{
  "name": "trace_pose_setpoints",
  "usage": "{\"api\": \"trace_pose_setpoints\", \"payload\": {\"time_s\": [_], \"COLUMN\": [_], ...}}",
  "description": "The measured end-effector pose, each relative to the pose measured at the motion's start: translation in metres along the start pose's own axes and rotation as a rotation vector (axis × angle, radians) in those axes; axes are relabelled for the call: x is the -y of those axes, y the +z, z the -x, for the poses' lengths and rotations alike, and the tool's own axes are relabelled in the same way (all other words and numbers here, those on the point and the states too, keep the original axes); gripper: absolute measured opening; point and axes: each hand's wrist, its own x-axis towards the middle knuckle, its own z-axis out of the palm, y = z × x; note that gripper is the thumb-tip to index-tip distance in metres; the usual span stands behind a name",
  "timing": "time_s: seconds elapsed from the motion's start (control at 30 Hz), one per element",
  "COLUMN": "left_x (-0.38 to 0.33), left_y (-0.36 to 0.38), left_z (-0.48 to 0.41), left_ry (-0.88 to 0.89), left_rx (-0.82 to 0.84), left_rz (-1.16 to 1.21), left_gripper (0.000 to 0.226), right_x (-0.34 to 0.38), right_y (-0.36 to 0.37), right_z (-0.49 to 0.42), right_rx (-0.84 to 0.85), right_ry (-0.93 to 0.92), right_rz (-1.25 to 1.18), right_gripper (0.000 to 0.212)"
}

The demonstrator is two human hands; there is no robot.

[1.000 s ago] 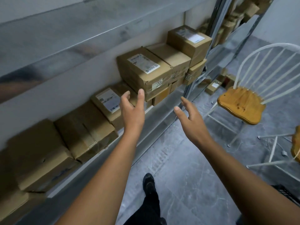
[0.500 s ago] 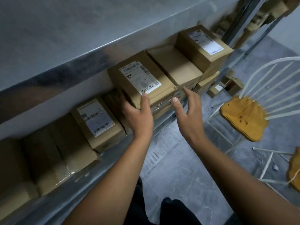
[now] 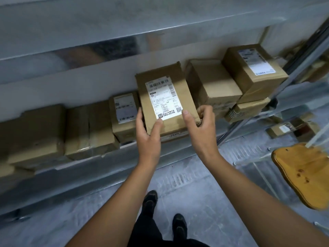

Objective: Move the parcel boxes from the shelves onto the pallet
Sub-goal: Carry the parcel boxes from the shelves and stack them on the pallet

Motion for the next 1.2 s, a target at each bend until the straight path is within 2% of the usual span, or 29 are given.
{"api": "trace_pose_setpoints", "payload": {"time_s": [0.13,0.23,0.43,0.57,0.87,1.03,1.2], "left_x": [-0.004,-0.009,-0.023,-0.035,-0.051,-0.056,-0.056], "left_y": [-0.030,-0.058,-0.139,-0.203,-0.414,-0.540,-0.637], "left_z": [0.035,0.060,0.100,0.124,0.203,0.263,0.313], "left_ry": [0.090,0.121,0.215,0.245,0.244,0.219,0.206], "left_rx": [-0.067,-0.162,-0.395,-0.517,-0.734,-0.852,-0.979], "left_rz": [-0.014,-0.003,0.015,0.039,0.067,0.064,0.073], "left_gripper": [0.076,0.076,0.070,0.071,0.072,0.073,0.074], "right_x": [0.002,0.008,0.040,0.068,0.133,0.162,0.181], "right_y": [0.005,0.021,0.074,0.118,0.262,0.346,0.411], "right_z": [0.025,0.048,0.102,0.148,0.314,0.425,0.515], "right_rx": [0.094,0.231,0.538,0.647,0.878,1.028,1.154], "right_ry": [-0.028,-0.043,-0.170,-0.215,-0.267,-0.290,-0.294], "right_rz": [-0.089,-0.145,-0.202,-0.228,-0.286,-0.317,-0.302], "right_gripper": [0.064,0.060,0.066,0.076,0.079,0.072,0.074]}}
